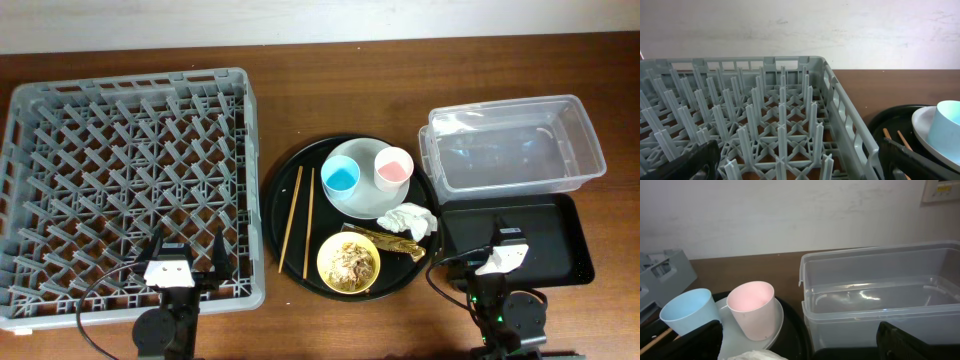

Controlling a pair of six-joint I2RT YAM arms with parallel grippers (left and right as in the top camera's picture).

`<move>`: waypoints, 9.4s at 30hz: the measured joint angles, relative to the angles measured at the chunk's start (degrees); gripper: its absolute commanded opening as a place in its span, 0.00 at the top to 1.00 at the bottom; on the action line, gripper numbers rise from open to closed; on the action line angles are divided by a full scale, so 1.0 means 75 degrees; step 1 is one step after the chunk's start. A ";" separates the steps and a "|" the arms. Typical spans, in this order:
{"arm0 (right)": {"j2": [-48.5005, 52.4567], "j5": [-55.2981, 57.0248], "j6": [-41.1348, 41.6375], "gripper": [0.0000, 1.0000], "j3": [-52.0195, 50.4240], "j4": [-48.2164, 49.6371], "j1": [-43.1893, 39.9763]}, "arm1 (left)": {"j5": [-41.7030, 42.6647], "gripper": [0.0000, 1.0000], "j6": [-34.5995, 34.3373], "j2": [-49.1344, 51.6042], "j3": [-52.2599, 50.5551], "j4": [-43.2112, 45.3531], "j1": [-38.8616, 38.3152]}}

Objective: Sort waste into correct bins and load items into the dishwasher rack

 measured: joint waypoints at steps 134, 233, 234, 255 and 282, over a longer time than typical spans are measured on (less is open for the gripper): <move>0.0000 0.0000 -0.0003 0.01 0.0000 -0.0003 0.0000 | -0.1719 1.00 -0.2110 1.3135 1.2333 -0.7396 -0.1676; 0.0000 0.0000 0.0000 0.01 0.0000 -0.0003 0.0000 | -0.2192 0.99 -0.3034 1.1637 0.9308 -0.4642 -0.4130; 0.0000 0.0000 0.0003 0.01 0.0000 -0.0003 0.0000 | -0.2226 0.99 -0.2946 1.1471 0.9366 -0.4797 -0.3888; 0.0009 -0.0335 0.0000 0.01 0.0000 0.0259 0.0003 | -0.0466 0.99 -0.1868 1.2805 0.9375 -0.4878 -0.1422; 0.6467 -0.3229 -0.0012 0.27 0.9028 -0.8300 0.0058 | -0.0204 0.37 -0.1714 1.2560 1.0145 -0.5671 -0.1352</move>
